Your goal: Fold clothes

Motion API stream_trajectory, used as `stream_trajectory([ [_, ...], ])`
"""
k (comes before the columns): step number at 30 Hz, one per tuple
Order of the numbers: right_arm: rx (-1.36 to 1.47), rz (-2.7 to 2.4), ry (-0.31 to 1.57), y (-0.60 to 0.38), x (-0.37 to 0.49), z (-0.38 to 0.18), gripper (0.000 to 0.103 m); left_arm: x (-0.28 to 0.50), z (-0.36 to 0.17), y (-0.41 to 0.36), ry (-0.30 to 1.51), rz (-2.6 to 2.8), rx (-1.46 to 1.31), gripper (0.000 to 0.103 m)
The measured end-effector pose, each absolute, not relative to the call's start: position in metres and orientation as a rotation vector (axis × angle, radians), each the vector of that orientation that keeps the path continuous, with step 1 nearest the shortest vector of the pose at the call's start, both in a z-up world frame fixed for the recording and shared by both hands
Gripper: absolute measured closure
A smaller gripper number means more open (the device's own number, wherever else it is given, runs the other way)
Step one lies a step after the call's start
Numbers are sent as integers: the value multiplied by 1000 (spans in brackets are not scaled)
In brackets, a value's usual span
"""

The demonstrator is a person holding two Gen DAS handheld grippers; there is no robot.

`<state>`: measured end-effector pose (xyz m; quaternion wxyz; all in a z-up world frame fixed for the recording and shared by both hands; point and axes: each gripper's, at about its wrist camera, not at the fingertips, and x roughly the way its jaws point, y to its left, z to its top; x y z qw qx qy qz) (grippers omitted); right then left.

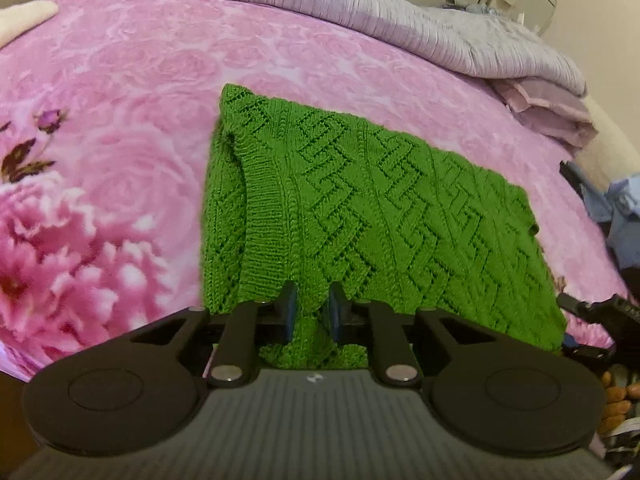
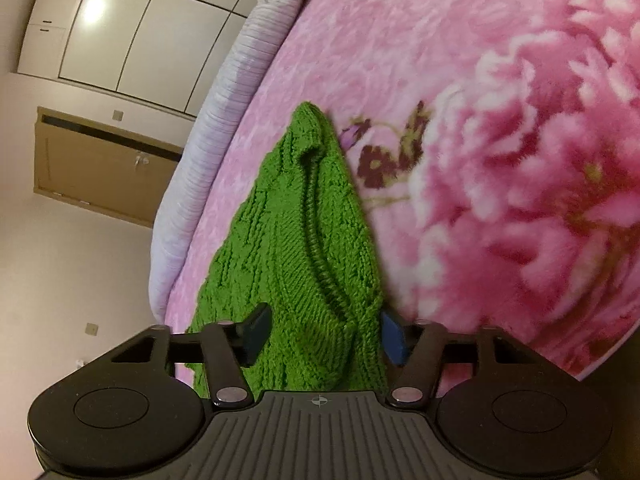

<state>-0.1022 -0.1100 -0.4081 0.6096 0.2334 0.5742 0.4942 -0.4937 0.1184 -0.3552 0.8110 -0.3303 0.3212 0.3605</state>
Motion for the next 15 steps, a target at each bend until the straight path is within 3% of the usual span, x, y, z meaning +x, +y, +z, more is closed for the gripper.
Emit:
stream_trajectory([
  [3,556,1142,1329,-99,-101,-413,55,-496,-360,124,677,777,-726,90],
  [8,460,1099,1330,-87,-105,-408,83,-501,-361,126,657,771,-752,90],
  [11,297,1065,1309,-73,-111,-389,87,-504,-360,127,651,771,-760,90],
  [15,-218,1087,969,-27,-172,-334,88,-517,-357,126,629,784,-774,90],
])
